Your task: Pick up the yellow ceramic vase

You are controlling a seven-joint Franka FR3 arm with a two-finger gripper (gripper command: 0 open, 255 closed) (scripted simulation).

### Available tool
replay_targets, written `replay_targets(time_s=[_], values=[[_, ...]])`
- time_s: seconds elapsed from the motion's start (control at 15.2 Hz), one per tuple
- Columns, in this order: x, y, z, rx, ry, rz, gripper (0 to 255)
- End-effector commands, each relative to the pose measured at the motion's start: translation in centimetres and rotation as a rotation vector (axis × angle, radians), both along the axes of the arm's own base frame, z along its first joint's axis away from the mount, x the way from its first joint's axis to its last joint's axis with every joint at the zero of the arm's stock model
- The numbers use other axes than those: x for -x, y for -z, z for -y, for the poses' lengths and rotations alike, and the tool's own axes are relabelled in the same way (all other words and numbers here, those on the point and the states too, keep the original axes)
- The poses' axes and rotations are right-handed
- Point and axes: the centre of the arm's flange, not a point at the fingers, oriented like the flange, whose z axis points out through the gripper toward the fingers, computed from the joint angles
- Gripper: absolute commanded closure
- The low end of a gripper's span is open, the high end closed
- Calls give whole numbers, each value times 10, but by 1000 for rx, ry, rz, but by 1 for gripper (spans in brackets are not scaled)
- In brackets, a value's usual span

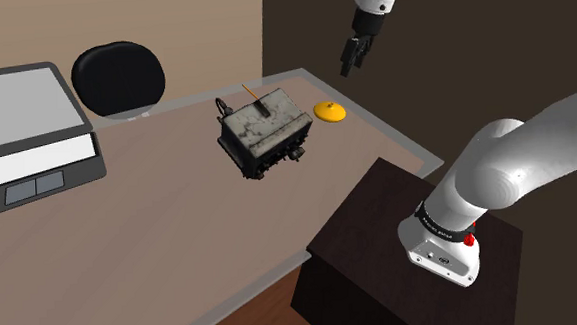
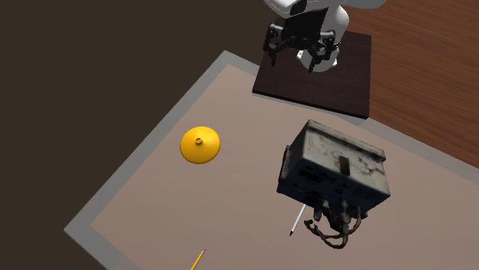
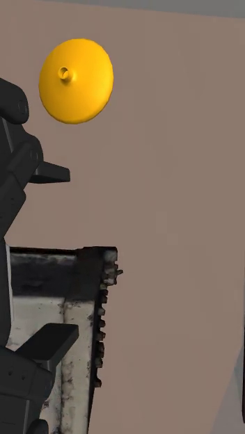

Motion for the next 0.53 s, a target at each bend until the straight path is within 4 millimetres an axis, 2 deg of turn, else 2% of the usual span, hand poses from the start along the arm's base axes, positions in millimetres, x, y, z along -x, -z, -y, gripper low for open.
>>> replay_targets(time_s=[0.0,0.46], values=[[-12,18,15,5,5,-4,0],[-56,76,70,20,23,-22,0]])
